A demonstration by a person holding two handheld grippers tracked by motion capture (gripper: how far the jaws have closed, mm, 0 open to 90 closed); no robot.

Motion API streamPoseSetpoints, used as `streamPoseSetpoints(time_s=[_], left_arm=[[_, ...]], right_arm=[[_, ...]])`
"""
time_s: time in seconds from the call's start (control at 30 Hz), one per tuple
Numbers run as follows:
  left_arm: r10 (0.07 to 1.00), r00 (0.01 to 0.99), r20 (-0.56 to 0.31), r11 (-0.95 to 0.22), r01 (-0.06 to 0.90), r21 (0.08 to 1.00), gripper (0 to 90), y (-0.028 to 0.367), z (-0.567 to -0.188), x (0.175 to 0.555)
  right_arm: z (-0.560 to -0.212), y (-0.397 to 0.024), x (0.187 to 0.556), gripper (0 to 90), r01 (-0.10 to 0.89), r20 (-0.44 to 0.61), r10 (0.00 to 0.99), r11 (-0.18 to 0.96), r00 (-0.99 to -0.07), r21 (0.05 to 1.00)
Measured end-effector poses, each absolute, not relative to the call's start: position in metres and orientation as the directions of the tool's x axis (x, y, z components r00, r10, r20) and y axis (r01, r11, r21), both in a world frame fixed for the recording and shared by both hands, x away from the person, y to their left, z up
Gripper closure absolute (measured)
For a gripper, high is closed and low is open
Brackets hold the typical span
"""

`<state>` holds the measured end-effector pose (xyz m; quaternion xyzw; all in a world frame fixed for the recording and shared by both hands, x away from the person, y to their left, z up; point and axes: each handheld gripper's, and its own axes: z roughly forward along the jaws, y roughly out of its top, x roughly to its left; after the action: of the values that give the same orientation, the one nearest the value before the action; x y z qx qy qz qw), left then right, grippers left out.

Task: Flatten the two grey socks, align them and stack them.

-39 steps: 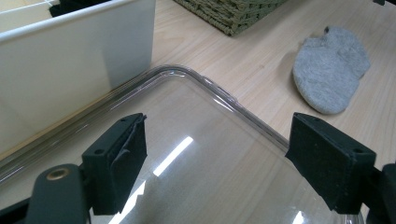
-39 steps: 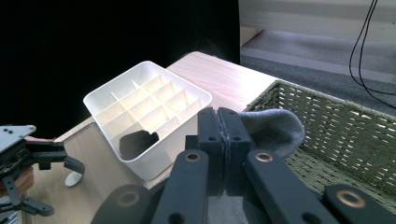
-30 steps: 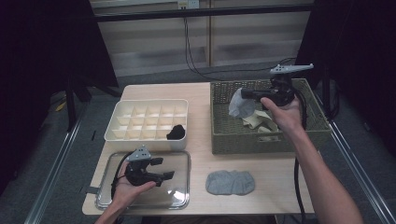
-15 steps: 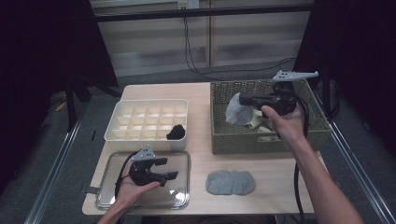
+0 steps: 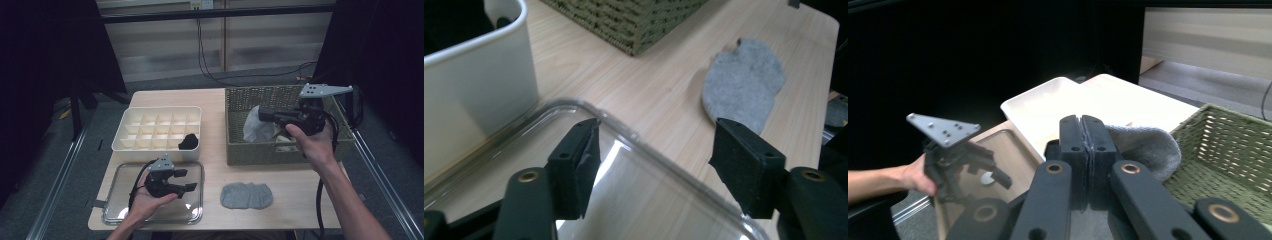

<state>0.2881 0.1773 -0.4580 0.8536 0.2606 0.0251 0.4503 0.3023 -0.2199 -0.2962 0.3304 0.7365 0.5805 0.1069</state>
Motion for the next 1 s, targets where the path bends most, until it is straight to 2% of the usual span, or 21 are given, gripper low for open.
streamPoseSetpoints(time_s=[0.13,0.37,1.0], left_arm=[[0.446,0.878,-0.174,-0.465,0.394,0.793,46.9,0.17,-0.455,0.285],[0.403,0.903,-0.149,-0.5,0.354,0.791,58.7,0.157,-0.453,0.278],[0.325,0.931,-0.167,-0.509,0.321,0.799,71.7,0.116,-0.449,0.28]], right_arm=[[-0.298,-0.215,0.29,89.0,0.355,0.226,0.591,0.111,-0.774,0.928],[-0.313,-0.206,0.276,89.0,0.375,0.238,0.572,0.133,-0.785,0.918],[-0.383,-0.199,0.261,89.0,0.489,0.33,0.544,0.175,-0.772,0.855]])
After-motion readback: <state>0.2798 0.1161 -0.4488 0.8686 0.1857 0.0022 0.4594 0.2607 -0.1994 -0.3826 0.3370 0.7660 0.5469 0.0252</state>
